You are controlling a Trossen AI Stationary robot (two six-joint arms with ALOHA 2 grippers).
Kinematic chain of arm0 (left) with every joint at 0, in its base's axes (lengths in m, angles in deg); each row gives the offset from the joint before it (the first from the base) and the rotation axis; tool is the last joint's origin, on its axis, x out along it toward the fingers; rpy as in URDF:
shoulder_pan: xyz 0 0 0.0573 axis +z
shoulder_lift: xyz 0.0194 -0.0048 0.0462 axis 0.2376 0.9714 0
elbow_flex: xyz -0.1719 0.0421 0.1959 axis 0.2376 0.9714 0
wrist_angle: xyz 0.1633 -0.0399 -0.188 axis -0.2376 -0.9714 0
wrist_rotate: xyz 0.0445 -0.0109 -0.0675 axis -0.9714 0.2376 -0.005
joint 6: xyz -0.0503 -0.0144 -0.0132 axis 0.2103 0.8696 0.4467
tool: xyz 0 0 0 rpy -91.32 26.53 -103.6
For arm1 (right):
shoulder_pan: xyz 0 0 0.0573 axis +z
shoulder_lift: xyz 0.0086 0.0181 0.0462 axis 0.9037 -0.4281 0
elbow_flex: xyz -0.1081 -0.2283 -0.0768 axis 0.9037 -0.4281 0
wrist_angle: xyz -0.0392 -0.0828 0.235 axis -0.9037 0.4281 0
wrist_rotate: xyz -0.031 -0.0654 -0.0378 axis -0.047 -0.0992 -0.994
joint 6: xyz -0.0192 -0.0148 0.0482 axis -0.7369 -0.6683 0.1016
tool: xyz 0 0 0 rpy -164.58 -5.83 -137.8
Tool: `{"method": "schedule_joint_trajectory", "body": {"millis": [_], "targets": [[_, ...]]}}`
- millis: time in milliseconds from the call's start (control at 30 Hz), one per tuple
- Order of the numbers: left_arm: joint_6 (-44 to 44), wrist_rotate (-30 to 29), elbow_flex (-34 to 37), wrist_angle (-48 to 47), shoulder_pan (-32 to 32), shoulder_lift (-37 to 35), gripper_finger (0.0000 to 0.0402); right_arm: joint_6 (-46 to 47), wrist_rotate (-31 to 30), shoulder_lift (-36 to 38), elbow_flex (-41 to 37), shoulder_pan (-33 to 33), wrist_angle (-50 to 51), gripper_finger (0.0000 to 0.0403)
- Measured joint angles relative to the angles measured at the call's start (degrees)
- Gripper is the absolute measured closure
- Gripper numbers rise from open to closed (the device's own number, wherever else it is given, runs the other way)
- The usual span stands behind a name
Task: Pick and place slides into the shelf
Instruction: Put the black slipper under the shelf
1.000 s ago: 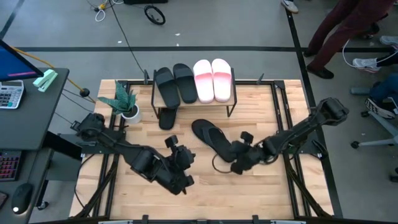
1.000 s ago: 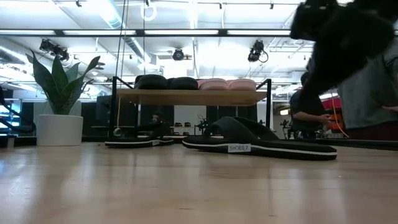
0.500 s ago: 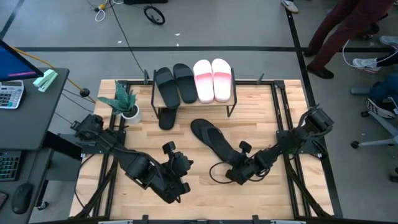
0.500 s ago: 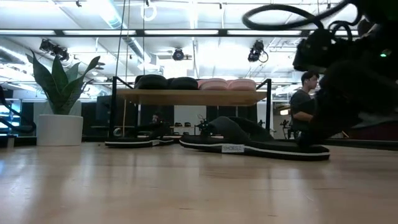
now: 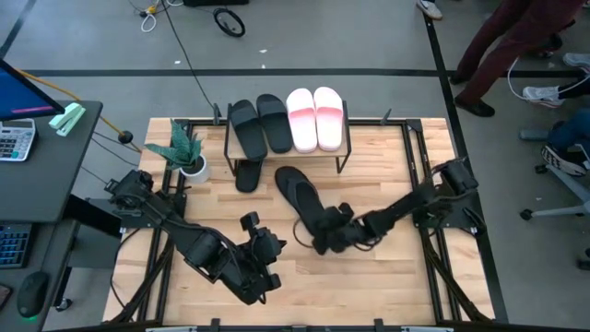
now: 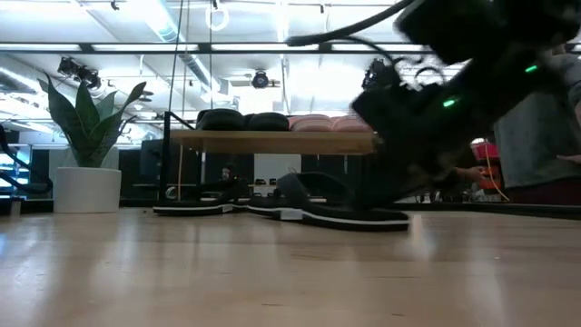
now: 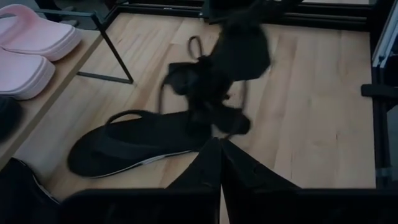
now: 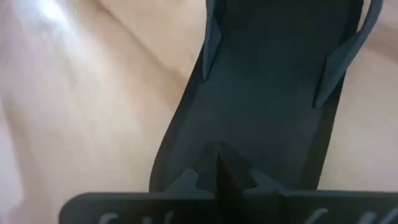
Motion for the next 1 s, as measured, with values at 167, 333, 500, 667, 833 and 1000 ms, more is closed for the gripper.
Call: {"method": "schedule_joint_trajectory", "body": {"millis": [167, 333, 500, 667, 833, 1000], "targets": [[0.02, 0.01, 0.00, 0.53, -0.04, 0.00, 0.0387, -3.39, 0.84, -3.94, 0.16, -5.33, -5.79, 0.0401], [1.11, 0.01, 0.00, 0.49, -0.02, 0.00, 0.0380, -3.65, -2.57, -2.96, -0.08, -7.55, -7.58, 0.0401], [1.05, 0.01, 0.00, 0.46, -0.02, 0.00, 0.0395, -3.31, -9.97, -1.29, -0.30, -7.75, -7.27, 0.0401], [1.09, 0.00, 0.00, 0.48, -0.13, 0.00, 0.0392, -3.98, -9.43, -1.31, -0.25, -7.10, -7.07, 0.0400], [2.69, 0.00, 0.00, 0.02, -0.94, 0.00, 0.0377, -6.44, -9.32, -1.01, -0.20, -2.41, -6.32, 0.0401], [2.60, 0.01, 0.00, 0.02, -2.09, 0.00, 0.0388, -0.72, -7.94, -0.99, -0.20, 0.48, -0.04, 0.0401]]}}
